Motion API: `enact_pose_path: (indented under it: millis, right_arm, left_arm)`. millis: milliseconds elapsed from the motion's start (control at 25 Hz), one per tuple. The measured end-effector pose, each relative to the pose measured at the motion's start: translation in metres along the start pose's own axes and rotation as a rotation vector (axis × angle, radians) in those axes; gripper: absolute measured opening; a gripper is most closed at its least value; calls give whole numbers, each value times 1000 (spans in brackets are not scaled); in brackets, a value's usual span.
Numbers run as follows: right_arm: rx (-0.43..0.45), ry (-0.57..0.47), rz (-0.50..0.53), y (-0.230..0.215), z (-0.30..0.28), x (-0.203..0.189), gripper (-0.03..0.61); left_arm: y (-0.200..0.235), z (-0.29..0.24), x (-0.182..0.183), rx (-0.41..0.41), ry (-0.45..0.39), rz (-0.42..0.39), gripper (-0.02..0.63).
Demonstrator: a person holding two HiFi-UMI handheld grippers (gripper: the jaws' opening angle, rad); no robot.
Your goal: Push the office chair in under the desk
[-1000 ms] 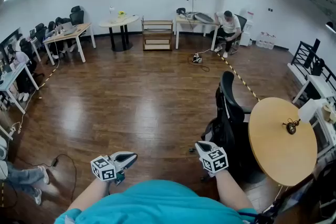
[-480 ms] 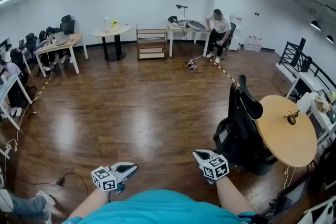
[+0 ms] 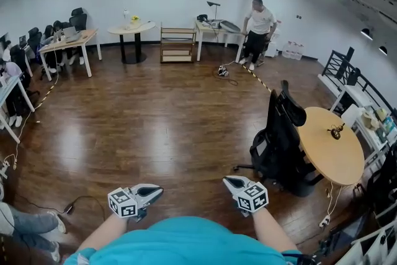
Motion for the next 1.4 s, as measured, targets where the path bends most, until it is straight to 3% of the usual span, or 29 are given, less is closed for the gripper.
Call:
enact_pose_path:
  millis: [160,360,560,920,1240,1400]
  right_arm:
    - [32,-15,6,58,24,-9,0]
    - [82,-30,21,49,147,-88,0]
    - [132,-30,7,59,195,-103,0]
    - [130,-61,97,170,260,-60,0]
    - [171,-48,16,356,286,-86,0]
    - [199,-33,33,395,307,-74,0]
  left_arm:
    - [-52,38,-10,18,9,7,0]
    - [-175,-34,-96,39,35,76,0]
    - [-246,-51,-97,57,51,53,0]
    - [-346,43,-73,88,-29,-14,0]
    - [-456,214,-106,75,-5,39,0]
    - [-485,243,-103,87,-35,48,0]
Point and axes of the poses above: the fingertips, and each gripper's own axes: z backward along the fingers, y to its left, x out of its top, the point moved 10 cm from there along z, backward along the fingers, and after that the axes turned 2 degrees about z, right-handed, at the moved point
